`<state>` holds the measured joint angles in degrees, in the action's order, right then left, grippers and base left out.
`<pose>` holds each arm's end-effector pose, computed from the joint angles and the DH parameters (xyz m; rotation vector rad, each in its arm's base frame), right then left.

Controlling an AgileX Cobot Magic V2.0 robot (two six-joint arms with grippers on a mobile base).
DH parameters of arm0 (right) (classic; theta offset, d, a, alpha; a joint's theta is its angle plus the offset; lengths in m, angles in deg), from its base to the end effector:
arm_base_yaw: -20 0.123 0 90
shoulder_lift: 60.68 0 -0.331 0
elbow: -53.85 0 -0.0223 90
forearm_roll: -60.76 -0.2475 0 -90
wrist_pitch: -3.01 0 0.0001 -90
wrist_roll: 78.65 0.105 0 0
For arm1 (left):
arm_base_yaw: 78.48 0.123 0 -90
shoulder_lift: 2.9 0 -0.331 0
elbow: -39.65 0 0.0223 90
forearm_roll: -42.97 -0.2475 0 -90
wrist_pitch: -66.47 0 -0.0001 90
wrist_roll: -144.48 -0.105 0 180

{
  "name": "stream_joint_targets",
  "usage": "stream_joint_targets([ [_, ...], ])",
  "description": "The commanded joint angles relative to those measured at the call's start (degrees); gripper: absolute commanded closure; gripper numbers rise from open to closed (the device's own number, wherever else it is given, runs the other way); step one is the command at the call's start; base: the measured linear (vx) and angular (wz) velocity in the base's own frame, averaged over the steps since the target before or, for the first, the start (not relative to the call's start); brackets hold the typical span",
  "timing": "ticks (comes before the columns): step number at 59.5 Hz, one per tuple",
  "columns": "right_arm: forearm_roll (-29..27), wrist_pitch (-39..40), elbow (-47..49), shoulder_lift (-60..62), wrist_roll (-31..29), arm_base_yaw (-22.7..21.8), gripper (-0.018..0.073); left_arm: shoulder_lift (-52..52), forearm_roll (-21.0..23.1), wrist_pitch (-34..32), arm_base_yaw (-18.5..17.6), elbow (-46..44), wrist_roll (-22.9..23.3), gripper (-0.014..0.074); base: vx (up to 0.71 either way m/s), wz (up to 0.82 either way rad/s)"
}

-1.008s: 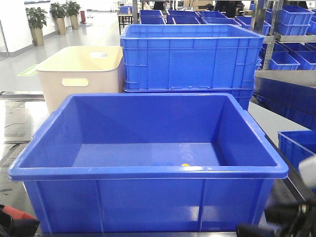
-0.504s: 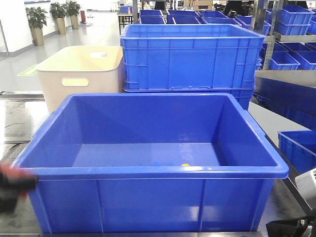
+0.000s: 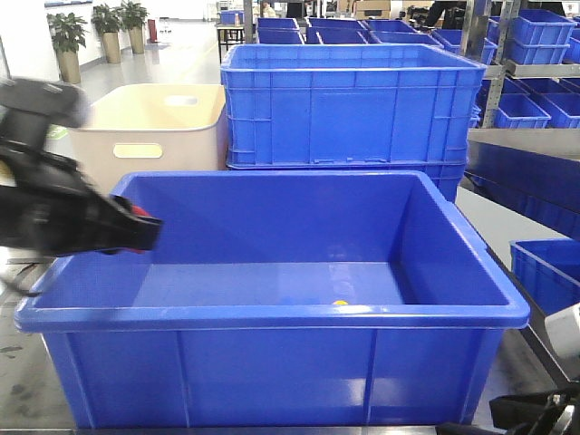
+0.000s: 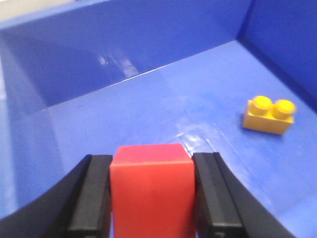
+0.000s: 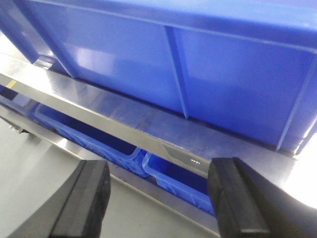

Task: Pick red and yellow blocks into blue bin
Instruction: 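Move the left gripper over the blue bin and release the red cube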

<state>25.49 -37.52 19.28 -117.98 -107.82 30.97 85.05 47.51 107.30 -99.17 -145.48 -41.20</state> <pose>0.1370 0.0667 0.3574 -0.4405 2.1628 0.5226 0.2958 -0.1175 0.4488 0.4599 2.1162 -0.2416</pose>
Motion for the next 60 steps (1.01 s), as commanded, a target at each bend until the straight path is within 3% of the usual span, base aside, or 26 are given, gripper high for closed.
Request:
stream_joint_targets([
  [1, -1.4, 4.0, 1.6, 0.7, -0.7, -0.1, 0.0084, 2.8, 0.6, -7.4, -0.3, -2.3, -0.1, 0.0351, 0.00, 0.00],
  [9, -1.4, 3.9, 1.6, 0.7, -0.7, -0.1, 0.0084, 8.0, 0.7, -8.9, -0.3, -2.4, -0.1, 0.0311, 0.00, 0.00],
  [24, -1.3, 3.8, 1.6, 0.7, -1.1, -0.1, 0.0084, 10.3, 0.7, -9.0, -0.3, -2.4, -0.1, -0.0012, 0.00, 0.00],
  [30, -1.3, 3.9, 1.4, 0.7, -1.2, -0.1, 0.0084, 8.6, 0.7, -8.6, -0.3, -2.4, -0.2, -0.0081, 0.00, 0.00],
  [43, -1.3, 3.8, 1.4, 0.7, -1.3, -0.1, 0.0084, 1.2, 0.7, -5.2, -0.3, -2.4, -0.2, -0.0074, 0.00, 0.00],
  [60, -0.4, 3.5, 1.4, 0.7, -2.6, -0.1, 0.0084, -11.9, 0.8, 10.3, -0.3, -1.2, 0.3, 0.0007, 0.00, 0.00],
])
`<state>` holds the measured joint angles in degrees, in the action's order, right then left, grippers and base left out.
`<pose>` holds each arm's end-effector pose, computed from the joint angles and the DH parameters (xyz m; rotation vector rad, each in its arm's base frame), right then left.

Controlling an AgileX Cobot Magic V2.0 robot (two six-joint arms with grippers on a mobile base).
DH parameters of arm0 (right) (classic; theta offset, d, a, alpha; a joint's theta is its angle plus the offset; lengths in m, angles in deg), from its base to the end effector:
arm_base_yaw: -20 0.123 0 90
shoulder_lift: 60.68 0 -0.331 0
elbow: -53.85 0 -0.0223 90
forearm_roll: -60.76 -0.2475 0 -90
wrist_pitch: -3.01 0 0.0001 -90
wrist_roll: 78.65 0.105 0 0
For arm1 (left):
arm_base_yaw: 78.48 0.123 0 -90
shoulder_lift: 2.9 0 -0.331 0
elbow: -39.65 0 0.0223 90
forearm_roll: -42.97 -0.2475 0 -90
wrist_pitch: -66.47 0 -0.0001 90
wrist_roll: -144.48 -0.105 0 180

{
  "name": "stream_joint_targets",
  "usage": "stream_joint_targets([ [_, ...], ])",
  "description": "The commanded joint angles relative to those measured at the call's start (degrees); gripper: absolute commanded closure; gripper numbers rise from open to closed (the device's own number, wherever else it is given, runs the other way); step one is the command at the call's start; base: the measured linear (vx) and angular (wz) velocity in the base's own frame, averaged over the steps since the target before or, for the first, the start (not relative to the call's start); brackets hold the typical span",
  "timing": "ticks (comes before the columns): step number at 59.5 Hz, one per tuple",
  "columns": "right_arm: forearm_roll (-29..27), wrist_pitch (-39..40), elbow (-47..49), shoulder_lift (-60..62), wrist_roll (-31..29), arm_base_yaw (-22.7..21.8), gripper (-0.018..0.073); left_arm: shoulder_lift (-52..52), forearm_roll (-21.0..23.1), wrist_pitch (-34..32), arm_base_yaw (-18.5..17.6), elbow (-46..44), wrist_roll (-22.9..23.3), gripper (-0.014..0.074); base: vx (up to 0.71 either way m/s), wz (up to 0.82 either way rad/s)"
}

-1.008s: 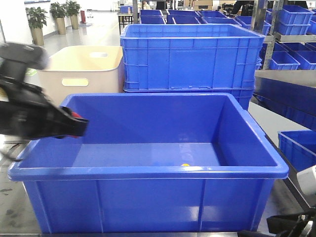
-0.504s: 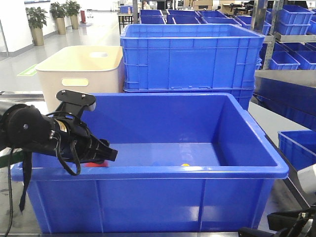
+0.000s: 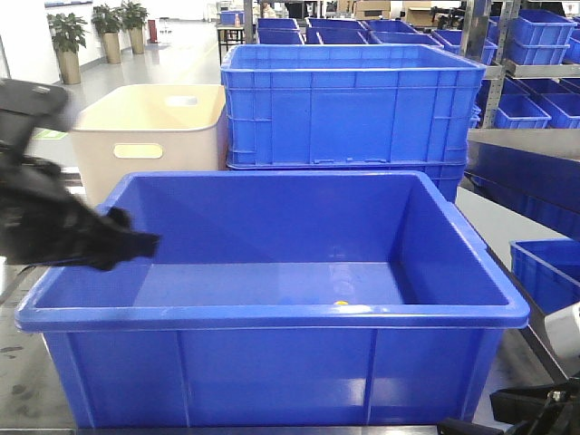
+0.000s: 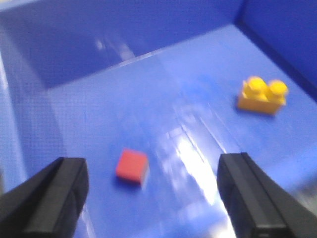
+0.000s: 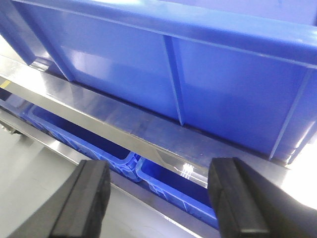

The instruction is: Pick red and yellow blocks into blue bin

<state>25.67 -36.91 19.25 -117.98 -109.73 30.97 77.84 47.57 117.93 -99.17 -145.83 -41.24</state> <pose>0.1378 0.0662 0.3578 -0.4714 2.1449 0.4960 0.2451 -0.0996 0.4716 0.4869 2.1652 -0.2418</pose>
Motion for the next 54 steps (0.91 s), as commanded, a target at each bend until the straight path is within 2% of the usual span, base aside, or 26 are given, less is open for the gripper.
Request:
stream_joint_targets([
  [1, -0.5, 2.9, 1.4, 0.7, -0.7, -0.1, 0.0084, -5.7, 1.0, -0.3, -0.3, -0.4, 0.4, 0.0013, 0.00, 0.00],
  [10, 1.8, 3.0, 1.4, 0.7, -0.6, -0.1, 0.0084, -13.5, 3.2, -1.4, -0.3, 6.2, 0.2, 0.0048, 0.00, 0.00],
  [32, 1.9, 1.5, 1.4, 0.7, -0.5, -0.1, 0.0084, -30.0, 3.2, -2.3, -0.3, 25.6, 0.2, 0.0063, 0.00, 0.00],
  [54, 2.2, -1.6, 1.4, 0.7, -0.5, -0.1, 0.0084, -38.4, 3.3, -2.4, -0.3, 35.4, 0.3, 0.0063, 0.00, 0.00],
])
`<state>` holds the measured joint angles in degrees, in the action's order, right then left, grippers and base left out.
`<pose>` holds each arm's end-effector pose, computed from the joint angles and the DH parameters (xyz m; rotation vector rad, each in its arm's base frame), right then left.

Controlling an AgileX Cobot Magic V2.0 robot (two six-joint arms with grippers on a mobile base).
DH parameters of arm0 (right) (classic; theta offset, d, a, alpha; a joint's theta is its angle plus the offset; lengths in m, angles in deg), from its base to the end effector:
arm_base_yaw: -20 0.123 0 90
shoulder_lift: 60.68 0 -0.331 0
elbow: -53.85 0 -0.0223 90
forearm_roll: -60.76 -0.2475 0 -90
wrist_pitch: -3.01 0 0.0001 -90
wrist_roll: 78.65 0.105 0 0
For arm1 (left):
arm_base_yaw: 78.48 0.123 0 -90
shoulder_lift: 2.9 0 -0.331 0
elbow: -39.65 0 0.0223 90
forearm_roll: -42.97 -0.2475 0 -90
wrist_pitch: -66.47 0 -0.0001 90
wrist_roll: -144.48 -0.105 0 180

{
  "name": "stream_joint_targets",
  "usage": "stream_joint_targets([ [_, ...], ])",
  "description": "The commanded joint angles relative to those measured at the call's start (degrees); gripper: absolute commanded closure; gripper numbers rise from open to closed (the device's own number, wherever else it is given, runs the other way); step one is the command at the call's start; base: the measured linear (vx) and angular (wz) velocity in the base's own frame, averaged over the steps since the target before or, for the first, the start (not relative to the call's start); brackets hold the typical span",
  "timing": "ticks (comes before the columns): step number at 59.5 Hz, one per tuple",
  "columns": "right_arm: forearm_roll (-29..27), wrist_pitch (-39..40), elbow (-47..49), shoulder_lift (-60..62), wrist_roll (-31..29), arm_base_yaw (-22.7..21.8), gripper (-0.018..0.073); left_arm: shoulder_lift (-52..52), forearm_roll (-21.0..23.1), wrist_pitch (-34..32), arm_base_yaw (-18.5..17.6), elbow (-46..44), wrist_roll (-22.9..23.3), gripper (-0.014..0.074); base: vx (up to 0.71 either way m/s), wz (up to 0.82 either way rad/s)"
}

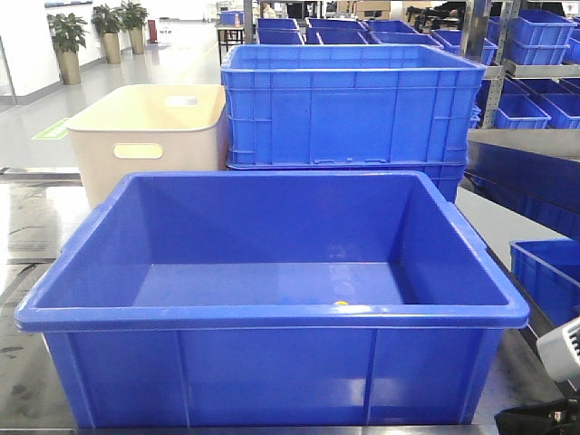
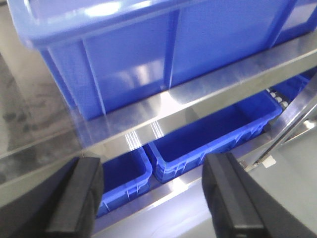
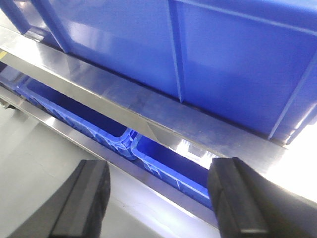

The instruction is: Pick red and yellow blocks into blue bin

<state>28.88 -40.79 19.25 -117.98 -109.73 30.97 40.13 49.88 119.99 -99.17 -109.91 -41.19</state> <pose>0.1330 0.0649 0.3514 -0.5438 2.2038 0.4644 0.0643 -0.0352 0.3780 0.4820 2.1721 -0.2916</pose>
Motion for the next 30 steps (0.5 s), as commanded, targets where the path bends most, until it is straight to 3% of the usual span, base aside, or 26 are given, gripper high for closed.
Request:
stream_joint_targets([
  [1, -1.1, 2.3, 1.4, 0.7, -0.4, -0.1, 0.0084, -0.7, 0.9, -4.5, -0.3, -0.3, 0.3, 0.0063, 0.00, 0.00],
  [14, 4.2, 1.7, 1.4, 5.4, 4.0, -0.1, 0.0084, -0.8, 0.9, -4.5, -0.3, 0.6, 0.3, 0.0063, 0.00, 0.00],
  [24, 18.0, -2.6, 1.4, 9.1, 15.3, -0.2, 0.0084, -0.8, 0.9, -4.5, -0.3, 0.6, 0.1, 0.0063, 0.00, 0.00],
  [30, 22.9, -5.6, 1.4, 9.9, 21.0, -0.2, 0.0084, -0.8, 0.9, -4.6, -0.3, 0.6, 0.1, 0.0064, 0.00, 0.00],
])
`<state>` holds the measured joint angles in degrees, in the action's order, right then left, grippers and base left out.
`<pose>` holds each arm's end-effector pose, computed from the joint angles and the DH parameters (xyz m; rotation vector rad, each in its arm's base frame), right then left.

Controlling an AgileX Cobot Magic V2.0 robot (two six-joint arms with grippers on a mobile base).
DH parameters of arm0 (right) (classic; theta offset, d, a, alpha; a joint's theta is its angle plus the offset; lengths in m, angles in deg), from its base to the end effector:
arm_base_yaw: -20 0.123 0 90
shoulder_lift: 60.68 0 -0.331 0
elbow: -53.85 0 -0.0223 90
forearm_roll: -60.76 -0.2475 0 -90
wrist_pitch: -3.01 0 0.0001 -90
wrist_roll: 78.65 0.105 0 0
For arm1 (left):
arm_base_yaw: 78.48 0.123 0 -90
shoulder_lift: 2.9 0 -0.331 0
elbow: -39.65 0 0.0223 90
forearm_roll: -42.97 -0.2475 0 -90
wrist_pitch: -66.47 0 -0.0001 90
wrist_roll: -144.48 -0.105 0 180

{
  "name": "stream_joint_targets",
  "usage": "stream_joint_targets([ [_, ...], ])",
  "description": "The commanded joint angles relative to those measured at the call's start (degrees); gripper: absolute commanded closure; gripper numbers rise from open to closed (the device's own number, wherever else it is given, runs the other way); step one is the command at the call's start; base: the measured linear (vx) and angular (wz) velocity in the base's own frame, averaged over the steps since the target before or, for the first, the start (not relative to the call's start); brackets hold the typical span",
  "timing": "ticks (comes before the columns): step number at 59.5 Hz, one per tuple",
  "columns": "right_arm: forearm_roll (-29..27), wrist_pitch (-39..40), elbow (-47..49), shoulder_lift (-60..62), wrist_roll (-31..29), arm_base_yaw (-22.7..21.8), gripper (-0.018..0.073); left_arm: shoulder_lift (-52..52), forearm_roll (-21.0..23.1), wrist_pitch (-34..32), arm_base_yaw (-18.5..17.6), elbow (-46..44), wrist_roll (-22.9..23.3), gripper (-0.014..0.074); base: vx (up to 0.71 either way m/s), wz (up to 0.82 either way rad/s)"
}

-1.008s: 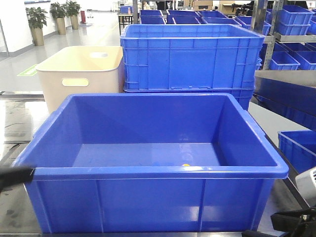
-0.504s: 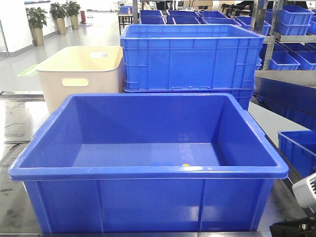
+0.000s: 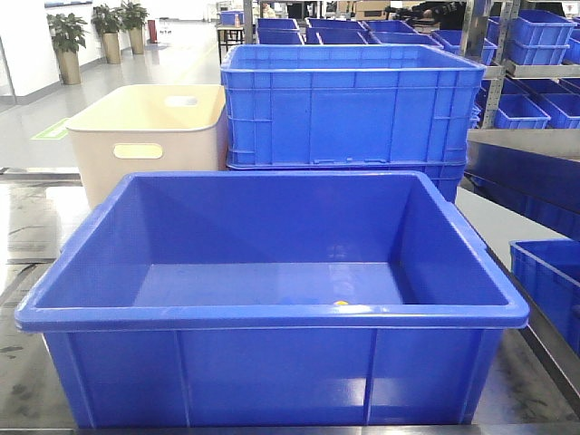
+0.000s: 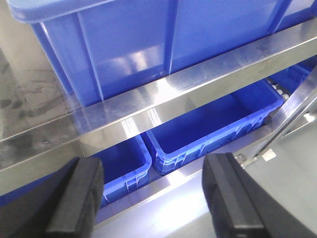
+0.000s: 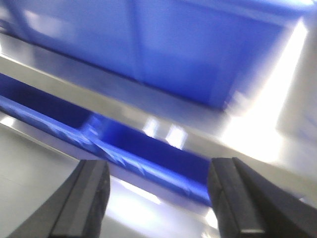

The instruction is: Pick red and yellow blocks into blue bin

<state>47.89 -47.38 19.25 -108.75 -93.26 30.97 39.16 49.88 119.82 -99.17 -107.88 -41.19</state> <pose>0.0926 0.0363 0.3532 -0.4338 2.2672 0.2405 0.0614 -0.0340 0.3683 0.4839 2.1877 -0.2899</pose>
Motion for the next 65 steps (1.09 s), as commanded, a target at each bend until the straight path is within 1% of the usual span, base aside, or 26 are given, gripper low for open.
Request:
stream_joint_targets([
  [1, 4.4, 0.4, 1.4, 0.7, 5.4, -0.2, 0.0084, 0.1, 0.9, -4.5, -0.3, -1.5, 0.1, 0.0064, 0.00, 0.00],
  [4, 4.8, -0.6, 1.4, 0.8, 6.7, -0.2, 0.0084, 0.1, 0.9, -4.8, -0.3, -1.5, 0.1, 0.0064, 0.00, 0.00],
  [10, 4.5, -1.3, 1.4, 1.0, 6.8, -0.2, 0.0084, 0.1, 0.7, -4.8, -0.3, -1.5, 0.5, 0.0075, 0.00, 0.00],
  [15, 4.6, -1.7, 1.4, 1.0, 6.4, -0.2, 0.0093, 0.1, -0.8, -4.8, -0.3, -1.5, 3.6, 0.0115, 0.00, 0.00],
  [19, 4.6, -2.1, 1.4, 1.0, 5.8, -0.2, 0.0123, 0.1, -3.1, -4.8, -0.3, -1.4, 6.3, 0.0167, 0.00, 0.00],
  [22, 4.6, -2.3, 1.4, 1.0, 5.8, -0.2, 0.0164, 0.1, -4.9, -4.8, -0.3, -1.4, 7.7, 0.0218, 0.00, 0.00],
  [26, 4.6, -2.4, 1.4, 1.0, 5.8, -0.2, 0.0228, 0.1, -6.3, -4.6, -0.3, -1.4, 9.3, 0.0288, 0.00, 0.00],
  [34, 4.6, -2.4, 1.4, 1.0, 5.8, -0.2, 0.0400, 0.1, -6.1, -4.6, -0.3, -1.4, 9.5, 0.0434, 0.00, 0.00],
  [42, 4.6, -1.7, 1.4, 1.0, 5.8, -0.2, 0.0568, 0.1, -6.1, -5.2, -0.3, -1.4, 9.5, 0.0551, 0.00, 0.00],
  [43, 4.6, -1.6, 1.4, 1.0, 5.8, -0.2, 0.0577, 0.1, -6.1, -5.1, -0.3, -1.4, 9.5, 0.0561, 0.00, 0.00],
  [48, 4.6, -1.9, 1.4, 1.0, 6.0, -0.2, 0.0575, 0.1, -6.1, -5.0, -0.3, -1.4, 9.5, 0.0606, 0.00, 0.00],
  [65, 4.6, -2.1, 1.4, 1.0, 6.0, -0.2, 0.0572, 0.1, -6.1, -5.0, -0.3, -1.4, 9.5, 0.0605, 0.00, 0.00],
])
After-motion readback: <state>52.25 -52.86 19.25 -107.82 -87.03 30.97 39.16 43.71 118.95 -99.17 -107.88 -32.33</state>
